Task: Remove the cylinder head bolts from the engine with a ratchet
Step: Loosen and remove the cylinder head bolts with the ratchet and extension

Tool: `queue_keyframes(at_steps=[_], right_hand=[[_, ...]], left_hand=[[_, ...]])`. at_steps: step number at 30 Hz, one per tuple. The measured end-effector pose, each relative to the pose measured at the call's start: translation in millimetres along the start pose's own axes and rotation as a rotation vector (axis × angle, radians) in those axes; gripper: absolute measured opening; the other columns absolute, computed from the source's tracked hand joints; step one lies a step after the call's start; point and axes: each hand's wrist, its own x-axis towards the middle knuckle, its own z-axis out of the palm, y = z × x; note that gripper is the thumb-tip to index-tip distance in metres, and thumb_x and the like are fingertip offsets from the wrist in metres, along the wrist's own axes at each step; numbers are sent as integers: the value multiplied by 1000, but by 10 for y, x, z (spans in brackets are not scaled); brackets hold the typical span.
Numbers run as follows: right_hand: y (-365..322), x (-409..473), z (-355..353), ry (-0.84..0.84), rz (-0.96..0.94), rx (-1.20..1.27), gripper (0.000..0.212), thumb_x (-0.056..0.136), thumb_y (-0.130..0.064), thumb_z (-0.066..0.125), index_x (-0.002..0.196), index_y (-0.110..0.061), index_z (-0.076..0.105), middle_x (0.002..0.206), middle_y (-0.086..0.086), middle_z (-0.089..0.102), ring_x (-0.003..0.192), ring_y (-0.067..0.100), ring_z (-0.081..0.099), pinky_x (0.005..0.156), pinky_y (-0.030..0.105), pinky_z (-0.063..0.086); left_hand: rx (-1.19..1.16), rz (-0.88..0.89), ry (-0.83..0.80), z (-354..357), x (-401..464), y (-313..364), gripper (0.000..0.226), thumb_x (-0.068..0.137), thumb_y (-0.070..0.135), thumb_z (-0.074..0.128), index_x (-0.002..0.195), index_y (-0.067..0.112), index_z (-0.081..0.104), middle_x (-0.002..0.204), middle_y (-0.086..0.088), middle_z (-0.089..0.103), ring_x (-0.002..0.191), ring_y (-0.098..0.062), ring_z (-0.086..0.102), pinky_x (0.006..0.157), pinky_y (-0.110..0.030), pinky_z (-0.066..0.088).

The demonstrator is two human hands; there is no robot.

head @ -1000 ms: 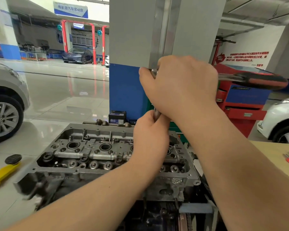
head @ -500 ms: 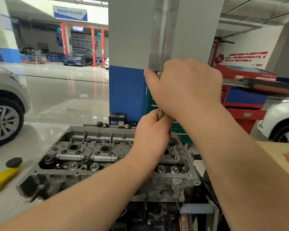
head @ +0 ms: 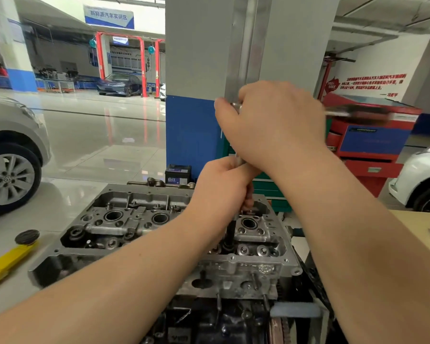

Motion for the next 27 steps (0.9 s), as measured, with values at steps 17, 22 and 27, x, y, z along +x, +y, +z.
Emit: queue_keyframes(at_steps=[17,22,27], right_hand=[[-10,-74,-53,91,32,-102,50,94,-48,49,58,-20,30,57,-1,25,59,27,32,50,30,10],[50,-69,-44,93,-40,36,46,89,-54,51,58,-20,45,56,-2,41,62,29,46,49,30,21],[152,8,-5,-167,-113,888,23,90,-10,65,71,3,65,68,23,55,63,19,47,60,37,42]], left_hand=[[78,16,43,71,10,-15,25,67,23,52,60,4,37,53,-12,39,45,-19,32,43,-21,25],[-76,-61,-85,83,25,27,30,64,13,53,46,23,31,46,-2,26,42,-16,19,46,-20,21],[-166,-130,-378,-48,114,37,44,89,5,54,56,24,30,45,3,21,40,-11,18,47,-23,22]])
